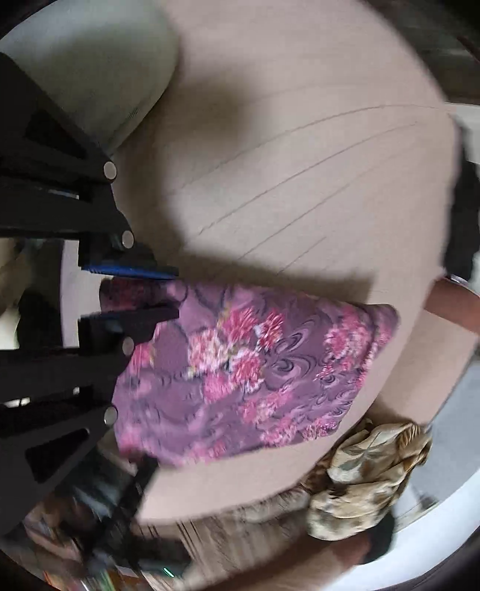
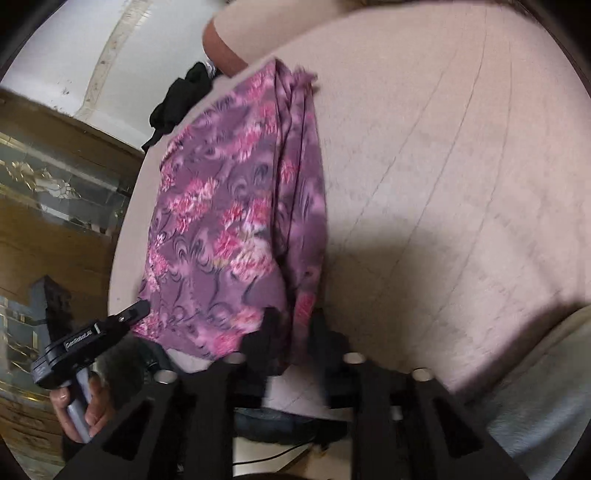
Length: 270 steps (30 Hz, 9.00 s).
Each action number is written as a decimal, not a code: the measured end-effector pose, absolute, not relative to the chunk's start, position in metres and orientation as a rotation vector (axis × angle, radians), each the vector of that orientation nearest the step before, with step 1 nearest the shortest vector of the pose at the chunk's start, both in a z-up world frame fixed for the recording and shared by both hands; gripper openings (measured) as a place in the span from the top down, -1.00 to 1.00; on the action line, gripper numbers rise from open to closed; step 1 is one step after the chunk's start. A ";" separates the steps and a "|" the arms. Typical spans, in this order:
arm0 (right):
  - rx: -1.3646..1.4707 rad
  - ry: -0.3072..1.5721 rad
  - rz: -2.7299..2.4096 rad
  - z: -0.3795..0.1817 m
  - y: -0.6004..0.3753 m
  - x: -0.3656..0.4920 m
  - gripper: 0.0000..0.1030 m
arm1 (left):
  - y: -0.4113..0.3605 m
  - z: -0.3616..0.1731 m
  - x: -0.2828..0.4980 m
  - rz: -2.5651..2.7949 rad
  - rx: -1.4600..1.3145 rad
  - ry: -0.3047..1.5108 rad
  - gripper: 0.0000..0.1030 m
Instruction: Fold small clothes
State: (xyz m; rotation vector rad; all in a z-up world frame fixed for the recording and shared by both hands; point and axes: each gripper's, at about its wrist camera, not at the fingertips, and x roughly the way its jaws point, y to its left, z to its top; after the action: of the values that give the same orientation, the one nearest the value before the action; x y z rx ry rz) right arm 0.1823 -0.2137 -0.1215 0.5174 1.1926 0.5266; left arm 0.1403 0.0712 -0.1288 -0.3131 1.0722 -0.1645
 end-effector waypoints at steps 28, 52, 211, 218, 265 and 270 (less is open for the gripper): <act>0.601 1.042 0.403 -0.101 -0.256 0.161 -0.60 | 0.065 -0.099 0.114 -0.124 -0.259 0.910 -0.23; 0.561 1.169 0.624 -0.119 -0.194 0.300 0.28 | 0.073 -0.144 0.281 -0.286 -0.465 1.099 -0.33; 0.333 0.921 0.351 0.091 -0.234 0.041 -0.66 | 0.032 0.064 0.011 -0.002 0.039 0.714 -0.87; 0.278 0.867 0.358 0.118 -0.228 0.034 -0.69 | 0.029 0.075 0.011 0.015 0.030 0.711 -0.87; 0.184 0.855 0.308 0.118 -0.217 0.065 -0.70 | 0.006 0.065 0.038 0.002 0.058 0.756 -0.93; 0.177 0.864 0.323 0.116 -0.210 0.071 -0.70 | 0.010 0.061 0.043 0.005 0.050 0.771 -0.93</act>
State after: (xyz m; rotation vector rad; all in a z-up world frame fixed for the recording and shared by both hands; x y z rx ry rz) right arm 0.0706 -0.2097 0.1165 0.1765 0.8636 0.3226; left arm 0.0431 0.0102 0.0613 0.0503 0.7708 0.0048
